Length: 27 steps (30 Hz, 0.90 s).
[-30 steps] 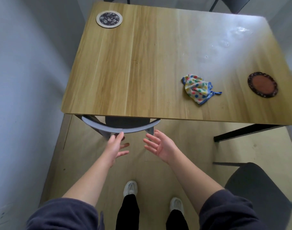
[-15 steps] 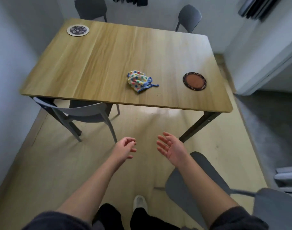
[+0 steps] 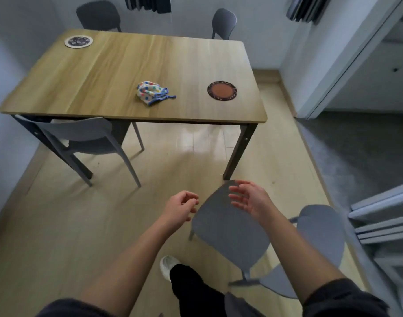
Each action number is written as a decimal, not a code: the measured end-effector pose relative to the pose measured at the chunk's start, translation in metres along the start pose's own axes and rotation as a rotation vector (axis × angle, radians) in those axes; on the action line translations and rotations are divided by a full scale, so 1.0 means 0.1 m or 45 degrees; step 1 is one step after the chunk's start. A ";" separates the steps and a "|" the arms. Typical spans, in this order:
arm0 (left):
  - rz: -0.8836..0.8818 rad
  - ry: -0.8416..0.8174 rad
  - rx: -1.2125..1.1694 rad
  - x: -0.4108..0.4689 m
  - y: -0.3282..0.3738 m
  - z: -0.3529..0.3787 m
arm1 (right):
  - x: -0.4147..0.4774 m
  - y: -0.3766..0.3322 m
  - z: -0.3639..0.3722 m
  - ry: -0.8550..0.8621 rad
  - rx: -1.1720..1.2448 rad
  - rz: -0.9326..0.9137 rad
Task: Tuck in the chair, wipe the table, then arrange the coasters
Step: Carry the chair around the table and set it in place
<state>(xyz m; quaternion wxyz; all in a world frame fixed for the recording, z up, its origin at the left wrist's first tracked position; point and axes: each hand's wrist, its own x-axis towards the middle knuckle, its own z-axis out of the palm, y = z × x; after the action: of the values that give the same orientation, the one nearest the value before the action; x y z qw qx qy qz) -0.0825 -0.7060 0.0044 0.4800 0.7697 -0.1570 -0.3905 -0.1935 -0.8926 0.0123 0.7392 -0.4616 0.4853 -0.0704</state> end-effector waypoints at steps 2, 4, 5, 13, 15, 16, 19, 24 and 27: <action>-0.029 0.009 -0.004 -0.24 -0.09 0.32 | -0.17 0.13 -0.31 -0.007 -0.080 0.027; -0.058 -0.010 -0.002 -0.46 -0.15 0.61 | -0.31 0.22 -0.63 0.010 -0.151 0.048; -0.061 -0.027 0.012 -0.55 -0.18 0.75 | -0.37 0.24 -0.80 0.023 -0.196 0.048; -0.038 -0.090 0.198 -0.69 -0.15 1.67 | -0.42 0.18 -1.86 0.132 -0.630 -0.027; -0.037 -0.129 0.244 -0.65 -0.11 1.97 | -0.36 0.18 -2.12 0.119 -0.706 -0.068; -0.046 -0.146 0.256 -0.61 -0.07 2.19 | -0.31 0.17 -2.30 0.110 -0.770 -0.087; -0.070 -0.175 0.340 -0.49 -0.04 2.67 | -0.17 0.19 -2.65 0.053 -1.017 -0.145; -0.108 -0.419 0.603 -0.40 -0.08 3.44 | 0.03 0.25 -3.27 -0.178 -1.394 -0.236; -0.188 -0.594 0.867 -0.45 -0.20 3.69 | 0.14 0.29 -3.49 -0.294 -1.641 -0.254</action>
<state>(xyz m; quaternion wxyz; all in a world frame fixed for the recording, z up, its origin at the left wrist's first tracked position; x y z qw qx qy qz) -0.3917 -0.8960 -0.0795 0.1203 0.7846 -0.3260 -0.5135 -0.4695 -1.0984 -0.0543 0.3521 -0.8588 0.3029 0.2161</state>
